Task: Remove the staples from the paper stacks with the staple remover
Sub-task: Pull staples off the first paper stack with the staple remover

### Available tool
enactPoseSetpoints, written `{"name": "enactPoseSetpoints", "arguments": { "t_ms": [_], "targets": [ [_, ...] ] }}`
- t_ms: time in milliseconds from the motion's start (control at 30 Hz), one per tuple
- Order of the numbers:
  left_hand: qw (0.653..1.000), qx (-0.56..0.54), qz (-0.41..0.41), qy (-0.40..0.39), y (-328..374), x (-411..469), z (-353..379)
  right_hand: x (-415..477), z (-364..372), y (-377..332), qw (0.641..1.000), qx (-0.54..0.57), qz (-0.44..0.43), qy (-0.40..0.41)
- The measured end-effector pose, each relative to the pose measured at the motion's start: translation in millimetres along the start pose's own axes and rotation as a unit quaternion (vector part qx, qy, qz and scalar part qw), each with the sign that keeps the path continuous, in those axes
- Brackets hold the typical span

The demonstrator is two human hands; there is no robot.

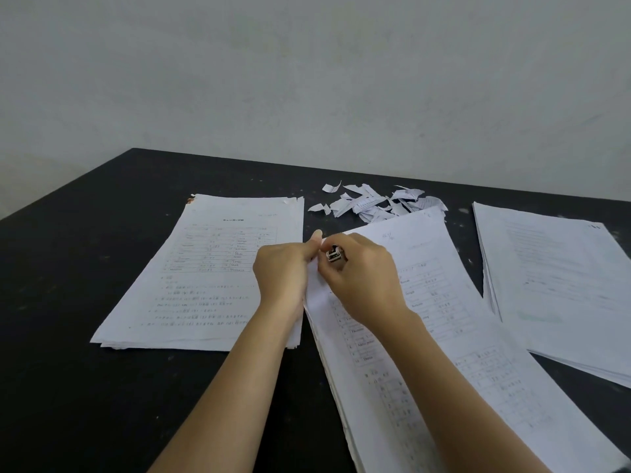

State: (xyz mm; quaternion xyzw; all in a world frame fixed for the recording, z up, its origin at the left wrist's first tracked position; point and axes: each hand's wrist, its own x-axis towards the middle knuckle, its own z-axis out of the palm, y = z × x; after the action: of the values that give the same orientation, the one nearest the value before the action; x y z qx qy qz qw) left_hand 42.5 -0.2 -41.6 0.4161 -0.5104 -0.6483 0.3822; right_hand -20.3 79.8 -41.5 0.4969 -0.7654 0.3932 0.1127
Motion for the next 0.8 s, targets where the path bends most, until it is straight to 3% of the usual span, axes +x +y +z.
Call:
{"name": "enactPoseSetpoints", "arguments": {
  "t_ms": [167,300,400,567,633,700,800],
  "targets": [
    [0.998,0.045,0.012,-0.043,1.1,-3.7,2.0,1.4,-7.0,3.1,0.991,-0.106,-0.034,-0.07],
    [0.995,0.059,0.002,-0.074,2.8,-5.3,0.7,4.1,-7.4,5.3,0.984,-0.154,-0.04,-0.077],
    [0.995,0.068,0.023,-0.076,3.2,-4.9,1.1,2.5,-1.0,6.3,0.992,-0.104,-0.043,-0.052],
    [0.994,0.056,0.023,-0.095,2.0,-8.5,2.2,-2.4,8.3,4.6,0.995,0.08,0.016,0.056],
    [0.994,0.069,0.025,-0.086,0.6,-8.6,2.5,-0.1,8.9,4.5,0.979,0.169,0.094,0.07],
    [0.992,0.095,0.05,-0.069,-2.7,-5.0,2.2,10.9,5.2,11.5,0.94,0.249,0.219,0.079],
    [0.978,0.165,0.11,-0.071,-7.1,-1.8,0.0,38.6,-7.0,35.7,0.905,0.234,0.352,0.048]
  ]
}}
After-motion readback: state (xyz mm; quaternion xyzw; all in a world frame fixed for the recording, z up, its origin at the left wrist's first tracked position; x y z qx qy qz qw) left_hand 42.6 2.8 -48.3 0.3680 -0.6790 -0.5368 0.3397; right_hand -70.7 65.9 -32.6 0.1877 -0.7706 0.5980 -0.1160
